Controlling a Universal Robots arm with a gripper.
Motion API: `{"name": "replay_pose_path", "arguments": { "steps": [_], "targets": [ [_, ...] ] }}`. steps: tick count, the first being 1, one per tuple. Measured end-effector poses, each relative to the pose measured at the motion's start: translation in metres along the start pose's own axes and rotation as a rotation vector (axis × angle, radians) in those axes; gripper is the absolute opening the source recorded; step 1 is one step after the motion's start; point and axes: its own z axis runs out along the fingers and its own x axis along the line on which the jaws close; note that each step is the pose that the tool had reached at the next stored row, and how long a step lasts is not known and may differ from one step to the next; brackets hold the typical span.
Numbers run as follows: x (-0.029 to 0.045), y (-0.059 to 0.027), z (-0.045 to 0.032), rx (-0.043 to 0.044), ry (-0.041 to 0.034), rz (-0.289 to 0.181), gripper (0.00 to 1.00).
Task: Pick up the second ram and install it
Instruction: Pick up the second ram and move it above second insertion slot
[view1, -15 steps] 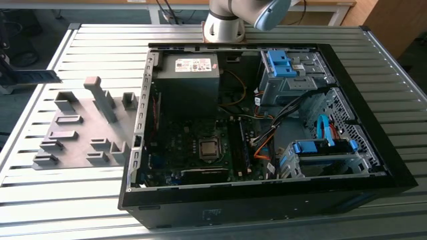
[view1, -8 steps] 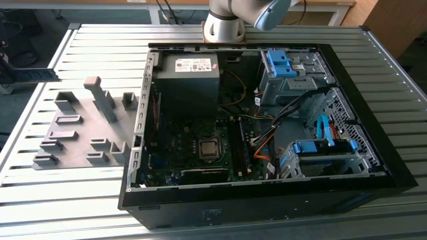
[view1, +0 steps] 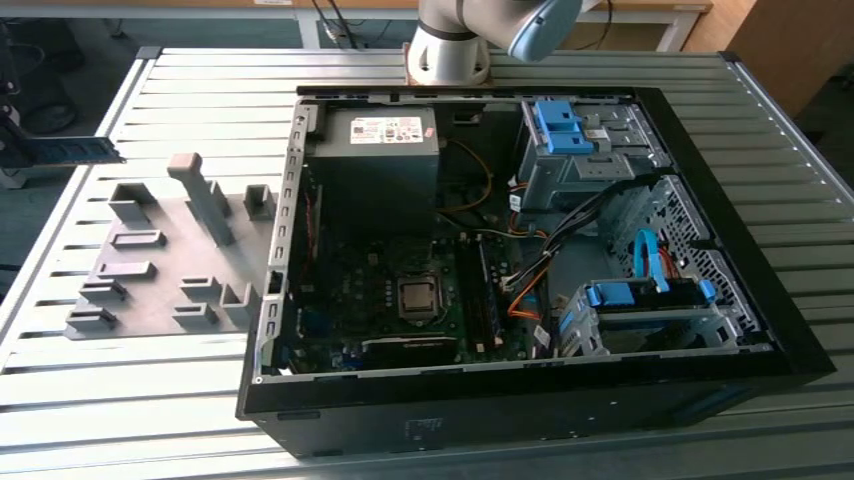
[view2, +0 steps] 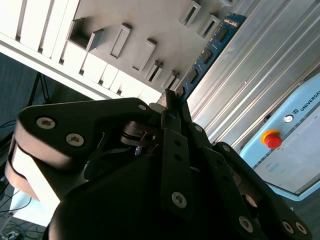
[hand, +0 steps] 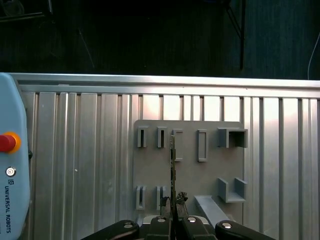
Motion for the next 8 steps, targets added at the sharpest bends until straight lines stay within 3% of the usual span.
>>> {"name": "replay_pose_path", "arguments": {
  "steps": [8],
  "targets": [
    [0.0, -0.0017, 0.0, 0.0001, 0.0, 0.0, 0.14]
  ]
}}
